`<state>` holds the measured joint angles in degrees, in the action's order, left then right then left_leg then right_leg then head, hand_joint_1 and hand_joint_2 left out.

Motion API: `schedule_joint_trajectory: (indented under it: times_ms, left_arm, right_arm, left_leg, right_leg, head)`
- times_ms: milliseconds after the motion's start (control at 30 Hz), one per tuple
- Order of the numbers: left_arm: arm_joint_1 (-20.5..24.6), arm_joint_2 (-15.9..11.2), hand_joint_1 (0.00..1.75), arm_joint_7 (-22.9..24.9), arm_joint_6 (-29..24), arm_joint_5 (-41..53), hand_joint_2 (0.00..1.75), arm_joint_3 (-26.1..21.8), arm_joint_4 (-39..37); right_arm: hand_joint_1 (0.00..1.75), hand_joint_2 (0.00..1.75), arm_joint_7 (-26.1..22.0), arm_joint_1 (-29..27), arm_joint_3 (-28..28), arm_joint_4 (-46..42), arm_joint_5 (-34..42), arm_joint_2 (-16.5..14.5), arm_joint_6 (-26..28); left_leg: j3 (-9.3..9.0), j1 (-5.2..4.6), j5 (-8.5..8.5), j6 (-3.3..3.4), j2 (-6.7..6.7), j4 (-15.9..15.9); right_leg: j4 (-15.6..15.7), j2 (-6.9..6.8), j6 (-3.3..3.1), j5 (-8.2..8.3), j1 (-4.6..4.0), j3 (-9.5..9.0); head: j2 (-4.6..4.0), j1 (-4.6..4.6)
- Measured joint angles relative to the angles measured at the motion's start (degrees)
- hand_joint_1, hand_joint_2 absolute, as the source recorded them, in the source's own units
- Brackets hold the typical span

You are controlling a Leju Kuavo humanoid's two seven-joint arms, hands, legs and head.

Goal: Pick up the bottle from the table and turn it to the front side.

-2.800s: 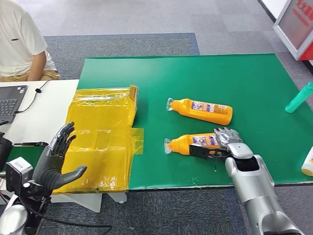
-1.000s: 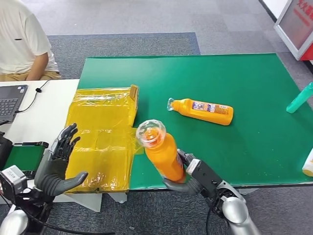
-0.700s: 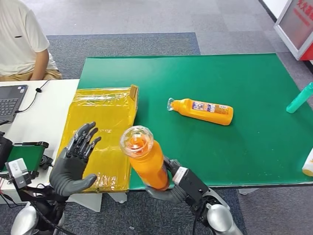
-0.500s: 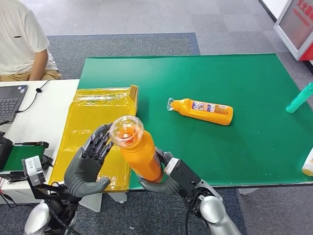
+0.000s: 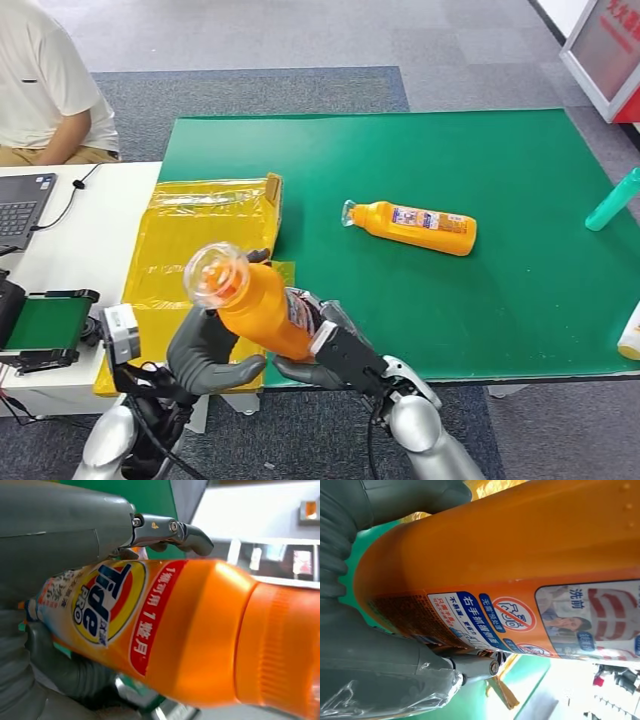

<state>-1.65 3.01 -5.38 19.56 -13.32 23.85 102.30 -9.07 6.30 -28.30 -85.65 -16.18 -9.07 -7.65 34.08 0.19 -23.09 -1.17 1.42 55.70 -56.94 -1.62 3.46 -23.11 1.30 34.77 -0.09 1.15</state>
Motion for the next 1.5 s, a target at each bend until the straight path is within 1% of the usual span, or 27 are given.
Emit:
schedule_joint_trajectory:
  times_ms: [100,167,433,933,967,1067,1100,1300,1500]
  left_arm:
    - [0.5,0.86,0.0,0.5,-3.13,9.42,1.75,1.07,-0.03]
    - [0.84,1.37,0.0,0.86,-3.79,11.4,1.75,1.73,-0.02]
    - [1.42,2.21,0.0,1.01,-4.08,12.12,1.75,2.75,-0.01]
    - [1.52,2.57,0.02,1.01,-4.23,12.5,1.75,2.98,-0.01]
    - [1.52,2.6,0.14,1.01,-4.23,12.58,1.75,3.0,-0.01]
    - [1.51,2.61,1.43,1.01,-4.09,12.19,1.75,3.09,-0.02]
    - [1.51,2.61,1.75,1.0,-4.0,11.9,1.75,3.14,-0.02]
    - [1.63,2.56,1.75,-0.5,-3.83,12.14,1.75,3.92,-0.03]
    - [2.14,2.26,1.75,-1.17,-3.95,12.94,1.75,4.06,-0.21]
  right_arm:
    - [1.75,1.75,-0.82,-1.2,-0.05,-1.62,-3.27,0.0,1.27]
    - [1.75,1.75,-1.04,-1.88,-0.05,-2.61,-4.0,0.0,1.51]
    - [1.75,1.75,-1.2,-2.65,-0.05,-4.14,-4.34,0.0,1.6]
    - [1.75,1.75,-1.58,-2.97,-0.03,-4.38,-5.83,0.0,2.26]
    - [1.75,1.75,-1.58,-3.02,-0.02,-4.4,-6.04,0.0,2.42]
    - [1.75,1.75,-1.64,-3.08,0.05,-4.49,-6.57,0.0,2.77]
    - [1.75,1.75,-1.65,-3.08,0.07,-4.5,-6.68,0.0,2.87]
    - [1.75,1.75,-0.94,-2.78,0.31,-3.98,-5.85,-0.02,3.67]
    - [1.75,1.75,0.26,-1.94,0.59,-1.24,-0.98,-0.74,2.27]
  left_leg:
    - [0.01,0.0,0.0,0.0,0.0,0.0]
    - [0.01,0.0,-0.01,0.0,0.0,0.0]
    - [0.0,0.0,-0.02,0.01,0.0,0.0]
    - [0.0,0.0,-0.02,0.01,0.0,0.0]
    - [0.01,0.0,-0.02,0.01,0.0,0.0]
    - [0.01,0.0,-0.02,0.01,0.0,0.0]
    - [0.01,0.0,-0.02,0.01,0.0,0.0]
    - [0.01,0.0,-0.02,0.01,0.0,0.0]
    - [0.0,0.0,-0.01,0.01,0.0,0.0]
  right_leg:
    - [0.0,0.0,0.0,0.0,0.0,0.0]
    - [0.0,0.01,0.0,0.0,0.01,0.0]
    - [0.0,0.01,0.0,0.0,0.0,0.0]
    - [0.0,0.01,0.0,0.0,0.0,0.0]
    - [0.0,0.01,0.0,0.0,0.0,0.0]
    - [0.0,0.01,0.0,0.0,0.0,0.0]
    - [0.0,0.01,0.0,0.0,0.0,0.0]
    - [0.0,0.01,0.0,0.0,0.0,0.0]
    - [0.0,0.01,0.0,0.0,0.0,0.0]
  head:
    - [0.0,0.01]
    - [0.0,0.0]
    - [0.0,0.01]
    - [0.0,0.01]
    - [0.0,0.01]
    - [-0.01,0.01]
    - [0.0,0.01]
    - [0.0,0.01]
    - [0.0,0.0]
